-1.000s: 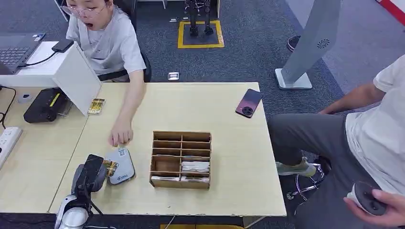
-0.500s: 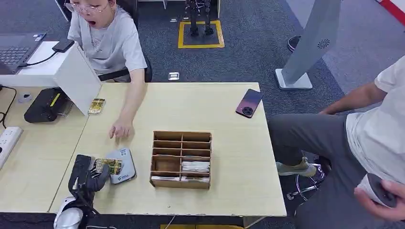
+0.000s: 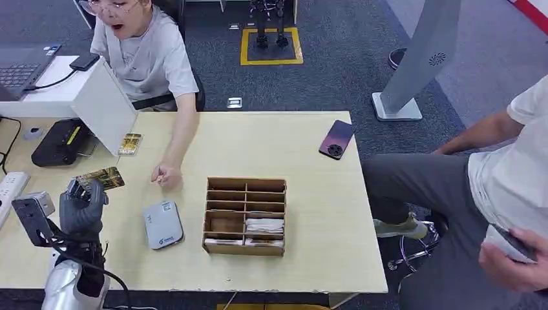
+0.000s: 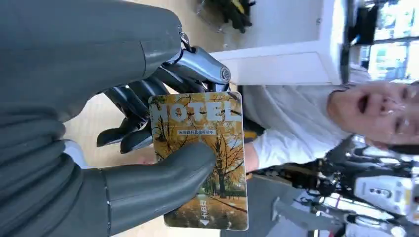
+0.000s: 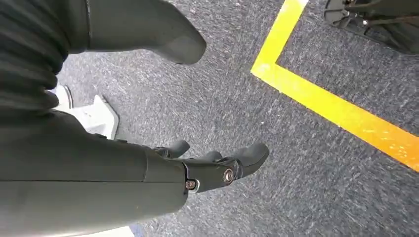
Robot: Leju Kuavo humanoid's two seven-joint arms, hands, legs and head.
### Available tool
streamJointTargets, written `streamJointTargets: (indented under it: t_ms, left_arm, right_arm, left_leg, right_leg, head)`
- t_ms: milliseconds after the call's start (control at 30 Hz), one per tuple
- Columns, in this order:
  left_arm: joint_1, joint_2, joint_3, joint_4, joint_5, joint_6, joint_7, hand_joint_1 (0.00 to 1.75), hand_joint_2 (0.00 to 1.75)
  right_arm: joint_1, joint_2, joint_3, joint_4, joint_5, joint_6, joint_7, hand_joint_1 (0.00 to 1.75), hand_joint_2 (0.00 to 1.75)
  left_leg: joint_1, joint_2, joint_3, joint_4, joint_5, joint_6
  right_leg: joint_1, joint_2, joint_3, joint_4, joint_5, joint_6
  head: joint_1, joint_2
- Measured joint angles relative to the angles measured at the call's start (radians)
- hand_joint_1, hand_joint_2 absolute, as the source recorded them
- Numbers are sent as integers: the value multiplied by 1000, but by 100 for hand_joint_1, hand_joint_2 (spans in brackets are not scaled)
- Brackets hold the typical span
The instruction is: Pass the card to the sensor for recognition and then transmit it.
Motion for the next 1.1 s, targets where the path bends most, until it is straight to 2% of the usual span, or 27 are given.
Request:
streamJointTargets:
  t_ms: [733,767,833,900,967,1000,1100]
  left_arm:
    - [-3,0,0,-31,-16,13,-18,175,175]
    - [-5,0,0,-31,-44,36,-31,175,175]
    - [-13,2,0,-31,-177,117,-72,175,175]
    - [-25,9,-11,-31,-387,221,-115,175,175]
    - [-37,23,-31,-31,-553,280,-142,175,175]
    - [-42,30,-40,-31,-616,300,-147,175,175]
    - [-62,61,-76,-24,-903,408,-125,175,175]
  right_arm:
    - [-1,0,10,0,-4,0,0,0,175]
    - [-1,0,10,0,-5,1,0,0,175]
    - [-1,0,11,0,-6,5,-2,0,175]
    - [-2,0,15,0,-5,17,-12,0,175]
    - [-4,0,20,0,-1,20,-20,0,175]
    - [-6,0,24,0,5,24,-23,0,175]
    - [-15,0,43,0,25,43,-20,0,175]
  left_leg:
    - [0,0,0,0,0,0]
    - [0,0,0,0,0,0]
    - [0,0,0,0,0,0]
    - [0,0,0,0,0,0]
    - [0,0,0,0,0,0]
    - [0,0,0,0,0,0]
    - [0,0,0,0,0,0]
  right_leg:
    - [0,0,0,0,0,0]
    - [0,0,0,0,0,0]
    - [0,0,0,0,0,0]
    - [0,0,0,0,0,0]
    - [0,0,0,0,0,0]
    - [0,0,0,0,0,0]
    - [0,0,0,0,0,0]
  head:
    - [0,0]
    - [0,0]
    - [0,0]
    - [0,0]
    - [0,0]
    - [0,0]
    - [0,0]
